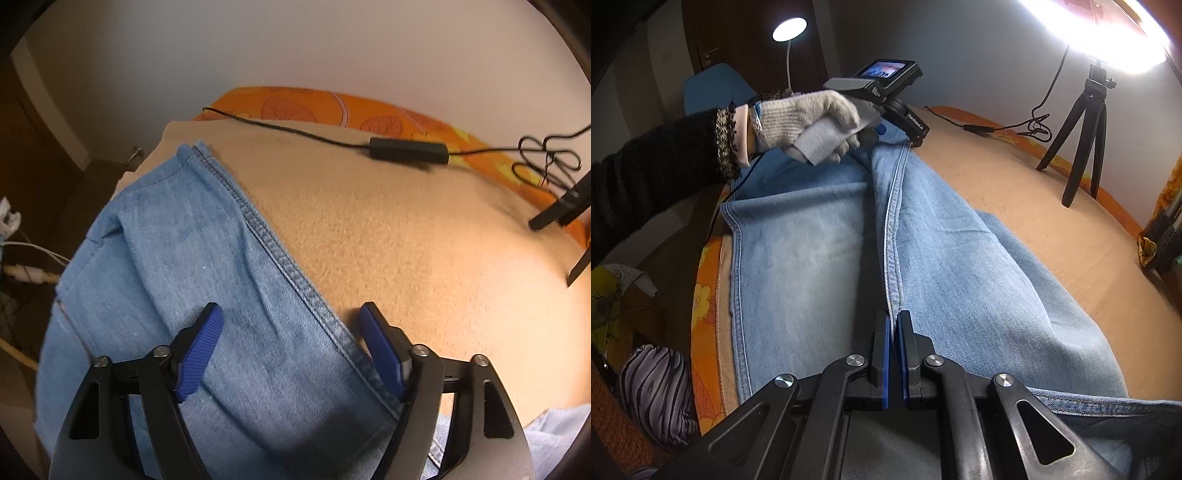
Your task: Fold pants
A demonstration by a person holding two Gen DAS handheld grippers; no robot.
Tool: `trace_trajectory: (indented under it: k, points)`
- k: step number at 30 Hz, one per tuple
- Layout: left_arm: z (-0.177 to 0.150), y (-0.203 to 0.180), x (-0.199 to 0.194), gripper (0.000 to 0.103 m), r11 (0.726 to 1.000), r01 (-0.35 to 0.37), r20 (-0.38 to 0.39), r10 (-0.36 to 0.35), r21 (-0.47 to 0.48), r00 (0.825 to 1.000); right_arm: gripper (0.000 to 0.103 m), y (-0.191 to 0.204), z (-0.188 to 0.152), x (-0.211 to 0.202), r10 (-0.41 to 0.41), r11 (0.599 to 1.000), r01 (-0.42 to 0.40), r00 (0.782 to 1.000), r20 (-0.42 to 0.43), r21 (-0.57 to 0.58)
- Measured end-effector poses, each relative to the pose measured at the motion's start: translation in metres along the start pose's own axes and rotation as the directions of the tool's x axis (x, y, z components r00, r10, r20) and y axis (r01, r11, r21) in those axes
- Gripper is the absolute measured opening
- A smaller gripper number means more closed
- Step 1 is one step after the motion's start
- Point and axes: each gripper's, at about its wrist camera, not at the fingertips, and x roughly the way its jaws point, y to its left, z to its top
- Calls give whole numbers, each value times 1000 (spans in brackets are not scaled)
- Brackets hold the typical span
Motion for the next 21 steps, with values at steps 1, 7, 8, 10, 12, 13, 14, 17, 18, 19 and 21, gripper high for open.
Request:
trace_trajectory:
  k: [1,7,8,10,12,13,14,17,18,19,21]
  points:
    - [-1,2,0,54,1000,14,23,-14,-1,1000,2,0,0,1,-3,1000,3,1000,-1,0]
    - [-2,27,-4,3,992,90,86,-82,-93,993,2,-5,0,4,-47,999,47,999,-8,11]
    - [-2,30,-6,3,989,108,95,-98,-101,991,2,-7,1,4,-59,998,59,998,-6,17]
    - [-1,38,-15,3,985,133,123,-119,-113,985,2,-11,6,0,-105,994,105,994,8,17]
    - [-1,52,-32,3,975,171,168,-147,-140,975,2,-15,9,-6,-130,991,130,991,21,22]
    - [-2,60,-42,3,970,192,193,-161,-152,968,2,-16,12,-10,-144,989,143,989,33,26]
    - [-3,67,-49,3,964,211,207,-176,-161,962,2,-17,15,-15,-153,988,152,987,44,30]
    - [-18,87,-83,3,957,246,265,-201,-152,943,2,-10,22,-30,-169,986,168,984,64,21]
    - [-27,93,-95,3,958,251,285,-204,-141,937,2,-6,24,-35,-171,985,171,983,65,11]
    - [-38,102,-105,3,953,266,298,-214,-144,930,2,-2,23,-39,-173,985,173,983,67,5]
    - [-58,119,-118,3,942,295,320,-233,-161,918,2,8,23,-50,-166,986,167,984,64,-7]
